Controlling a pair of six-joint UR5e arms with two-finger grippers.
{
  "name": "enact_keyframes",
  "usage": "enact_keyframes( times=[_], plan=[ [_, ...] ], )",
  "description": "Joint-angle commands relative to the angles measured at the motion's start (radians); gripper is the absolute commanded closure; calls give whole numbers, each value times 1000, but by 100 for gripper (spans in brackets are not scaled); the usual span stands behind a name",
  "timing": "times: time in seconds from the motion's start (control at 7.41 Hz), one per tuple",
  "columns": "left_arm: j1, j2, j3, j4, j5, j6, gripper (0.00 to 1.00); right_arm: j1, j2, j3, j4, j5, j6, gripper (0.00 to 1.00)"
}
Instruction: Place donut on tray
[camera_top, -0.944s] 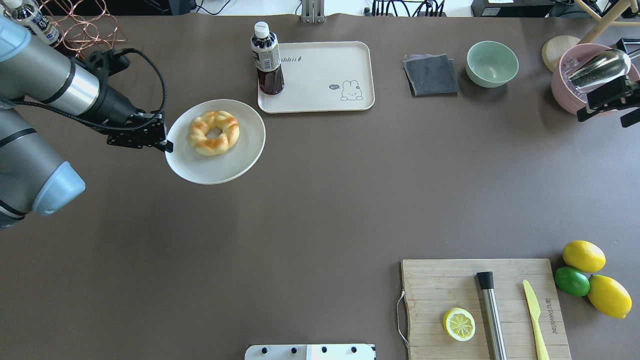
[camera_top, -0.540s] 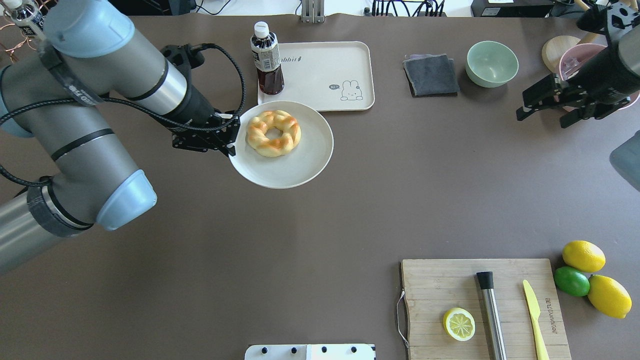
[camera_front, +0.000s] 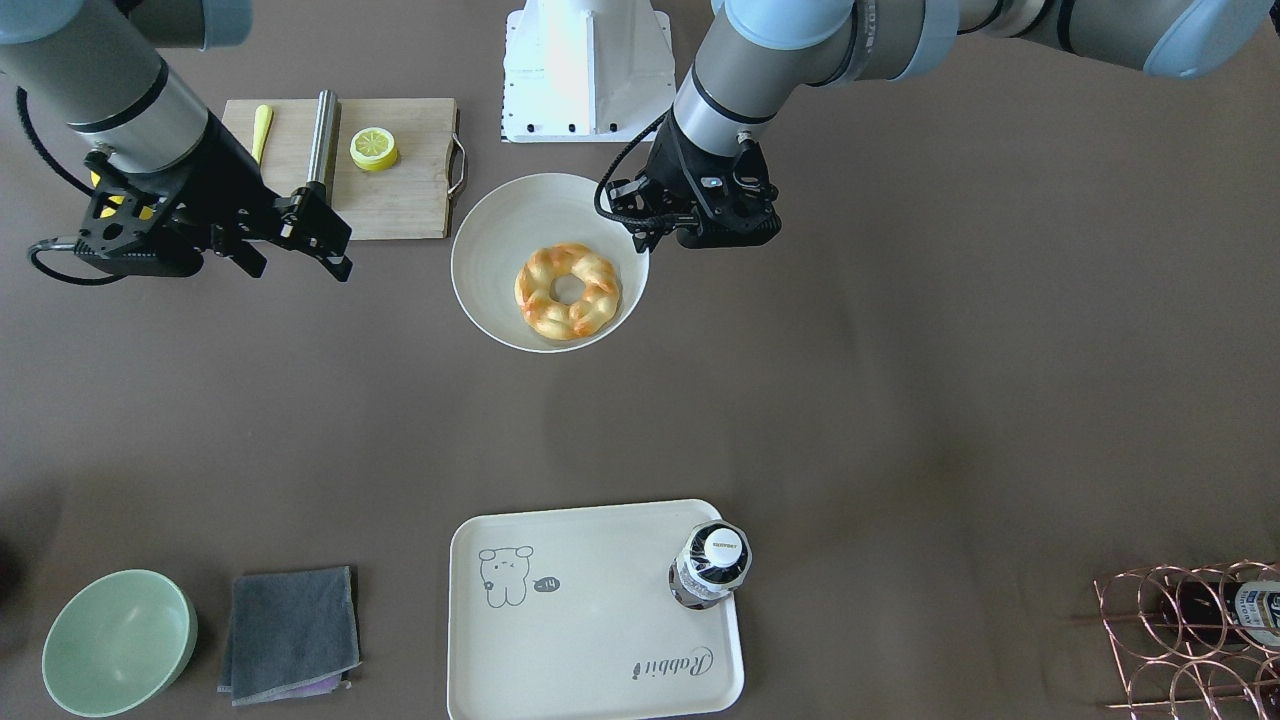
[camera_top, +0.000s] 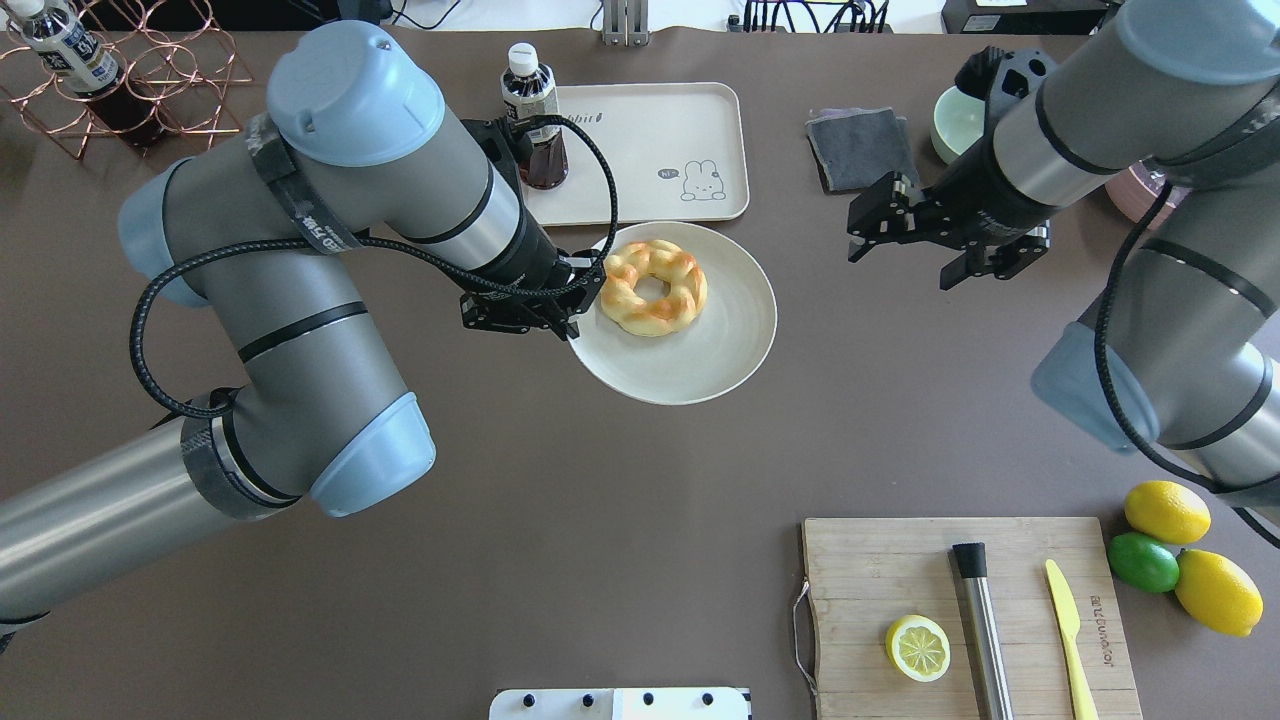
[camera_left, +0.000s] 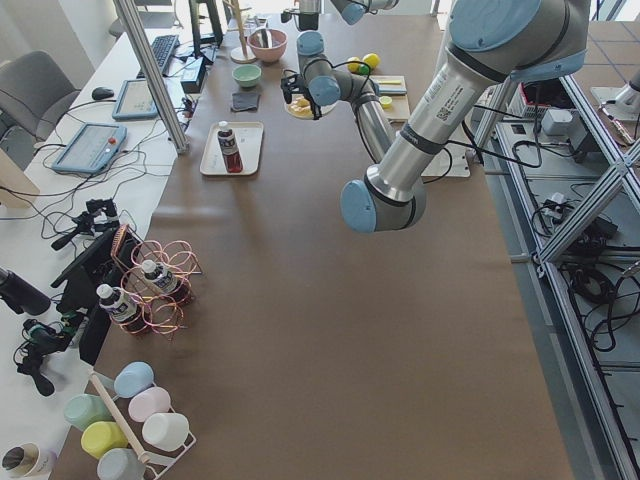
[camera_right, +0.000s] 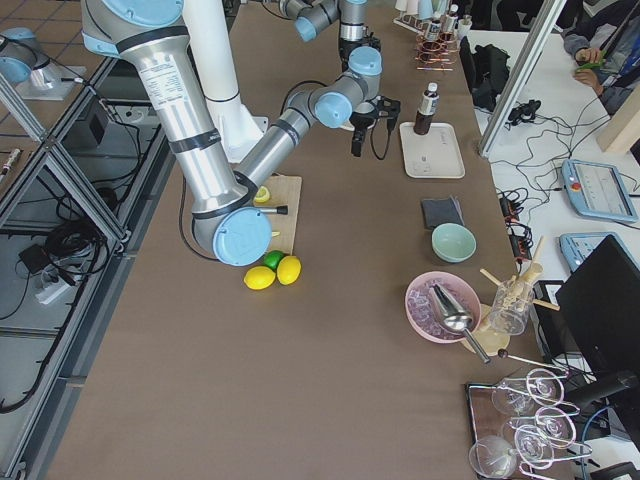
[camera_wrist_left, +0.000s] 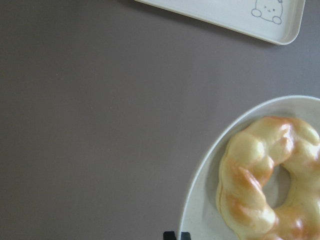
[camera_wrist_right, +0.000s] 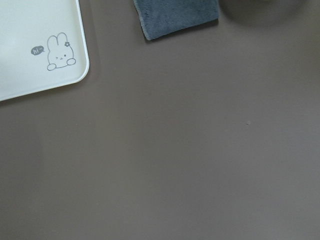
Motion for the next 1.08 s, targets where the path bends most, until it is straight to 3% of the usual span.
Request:
enact_keyframes(
  times=[0.0,0.27,0.54,0.67,0.94],
  plan=[
    [24,-36,13,-1,22,-47,100,-103,90,-11,0,-45,135,4],
    [46,-41,2,-8,66,-93,100,-146,92,-6,-1,-119,147,8],
    [52,-33,-10,-8,71,-96,100,-143,91,0,-1,-102,146,44],
    [52,-32,-19,-8,71,-96,100,-143,89,0,-1,-102,146,51],
    [51,-30,-33,-22,70,-95,100,-145,91,0,-1,-104,147,51]
  ],
)
